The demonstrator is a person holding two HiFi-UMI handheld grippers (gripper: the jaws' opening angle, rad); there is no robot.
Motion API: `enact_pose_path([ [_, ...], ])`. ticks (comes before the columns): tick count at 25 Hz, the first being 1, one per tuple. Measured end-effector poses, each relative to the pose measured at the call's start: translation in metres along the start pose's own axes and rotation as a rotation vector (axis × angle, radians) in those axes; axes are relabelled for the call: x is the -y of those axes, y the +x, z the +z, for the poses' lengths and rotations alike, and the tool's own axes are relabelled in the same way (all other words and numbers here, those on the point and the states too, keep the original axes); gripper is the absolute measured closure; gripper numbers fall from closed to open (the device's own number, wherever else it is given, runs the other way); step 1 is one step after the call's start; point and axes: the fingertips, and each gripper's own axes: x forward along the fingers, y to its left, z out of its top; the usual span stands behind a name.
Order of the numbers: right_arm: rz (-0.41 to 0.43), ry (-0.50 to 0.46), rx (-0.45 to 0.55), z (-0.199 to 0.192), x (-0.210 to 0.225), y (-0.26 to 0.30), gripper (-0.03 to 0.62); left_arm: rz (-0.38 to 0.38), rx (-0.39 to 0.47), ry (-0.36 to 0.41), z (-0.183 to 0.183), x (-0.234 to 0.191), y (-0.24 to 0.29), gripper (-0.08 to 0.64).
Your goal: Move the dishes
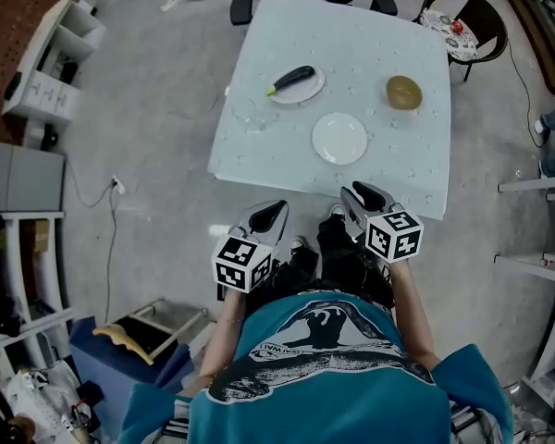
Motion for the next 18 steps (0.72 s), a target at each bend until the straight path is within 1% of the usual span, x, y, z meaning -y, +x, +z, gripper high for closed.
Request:
enact_pose_path([
  [8,0.037,-0.069,0.006,-0.009,-0.046,-0.002,0.471,-0.006,0.038,0.013,-0.007,0.002,-0.025,0.546],
  [10,0.044,-0.087,0.014,-0.01,-0.054,-0.003,0.506,-0.014,0.051,0.019,-0.007,0.005,-0.03,0.546],
  [16,0.044,-0.141,0.037,-0.008,-0.071,-0.005,0.582,-0.026,0.071,0.04,-0.01,0.009,-0.039,0.546],
  [18,0.049,-0.153,0.049,-0.008,-0.075,-0.007,0.595,-0.033,0.076,0.05,-0.01,0.01,-0.04,0.546],
])
